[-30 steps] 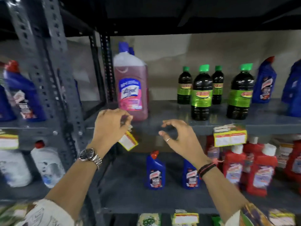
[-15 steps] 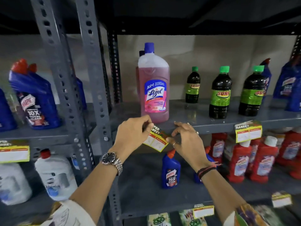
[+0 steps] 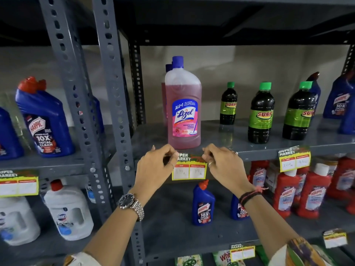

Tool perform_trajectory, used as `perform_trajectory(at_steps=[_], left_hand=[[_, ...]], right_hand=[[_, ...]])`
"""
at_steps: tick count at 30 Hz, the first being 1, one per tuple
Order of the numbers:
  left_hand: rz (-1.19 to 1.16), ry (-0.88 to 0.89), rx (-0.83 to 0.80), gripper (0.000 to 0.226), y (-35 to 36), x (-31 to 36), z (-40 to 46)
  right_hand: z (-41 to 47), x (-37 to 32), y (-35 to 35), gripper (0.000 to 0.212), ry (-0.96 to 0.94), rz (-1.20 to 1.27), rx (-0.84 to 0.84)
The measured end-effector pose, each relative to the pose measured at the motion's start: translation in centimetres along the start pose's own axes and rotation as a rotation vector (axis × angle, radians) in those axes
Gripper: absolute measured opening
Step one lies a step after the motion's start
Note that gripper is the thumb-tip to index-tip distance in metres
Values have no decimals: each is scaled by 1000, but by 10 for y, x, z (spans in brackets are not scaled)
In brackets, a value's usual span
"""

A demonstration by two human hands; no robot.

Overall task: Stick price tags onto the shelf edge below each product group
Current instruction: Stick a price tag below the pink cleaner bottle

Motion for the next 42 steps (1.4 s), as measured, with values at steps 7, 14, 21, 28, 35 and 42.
perform_trajectory(at_steps=[7,14,21,28,35,42], left_hand=[[130,133,-64,10,11,8,-14],[141,75,-8,12,5,5,-4],[105,21,68,19,6,-4,1],[136,-52,147,33,8,-8,1],[155,-13,128,28,14,-5,3],[153,19,34,32,19,-2,1]], right_hand=[[-4,4,8,7,-82,9,-63],[3,6,2,10,-70,45,26],[4,11,5,12,6,46,112],[5,4,9,39,52,5,160],[12,12,10,29,-15,121,123],[10,20,12,22,-35,210,59]])
Point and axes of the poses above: each hand's wrist, its own z-axis towards the middle knuckle, its own y-axis out of the palm, x = y × z, the point moved 9 cm from there along z, towards the middle knuckle, and after that the axes turned 6 degrees about -x, right-handed, at the moved point
